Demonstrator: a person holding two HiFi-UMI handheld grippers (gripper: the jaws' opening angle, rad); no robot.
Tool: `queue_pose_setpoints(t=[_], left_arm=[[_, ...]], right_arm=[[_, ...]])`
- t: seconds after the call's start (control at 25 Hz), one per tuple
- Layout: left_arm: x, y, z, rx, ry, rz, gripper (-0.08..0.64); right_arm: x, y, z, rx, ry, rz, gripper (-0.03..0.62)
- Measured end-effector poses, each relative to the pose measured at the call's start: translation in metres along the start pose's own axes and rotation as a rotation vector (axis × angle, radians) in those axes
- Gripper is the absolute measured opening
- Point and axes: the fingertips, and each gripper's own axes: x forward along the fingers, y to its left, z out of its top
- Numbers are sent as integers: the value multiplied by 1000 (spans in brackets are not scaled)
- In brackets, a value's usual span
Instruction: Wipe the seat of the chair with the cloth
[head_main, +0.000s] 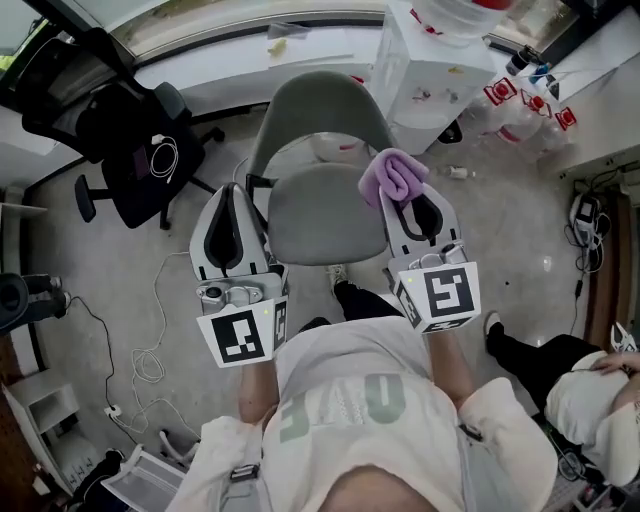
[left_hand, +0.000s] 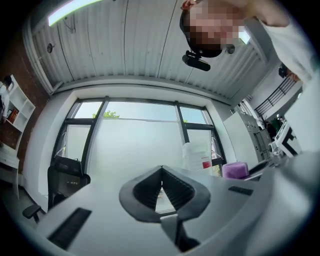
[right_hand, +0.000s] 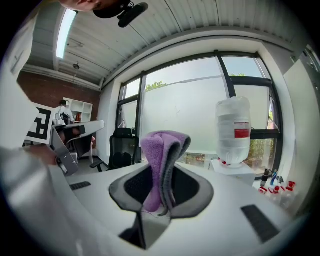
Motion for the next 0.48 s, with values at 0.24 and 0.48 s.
queue_pose_setpoints(t=[0.24, 0.48], left_arm=[[56, 10, -17, 34, 15, 38, 12], [85, 20, -38, 42, 60, 35, 12]], right_arm=[[58, -38, -8, 31, 42, 19, 97], [88, -47, -24, 94, 85, 31, 97]])
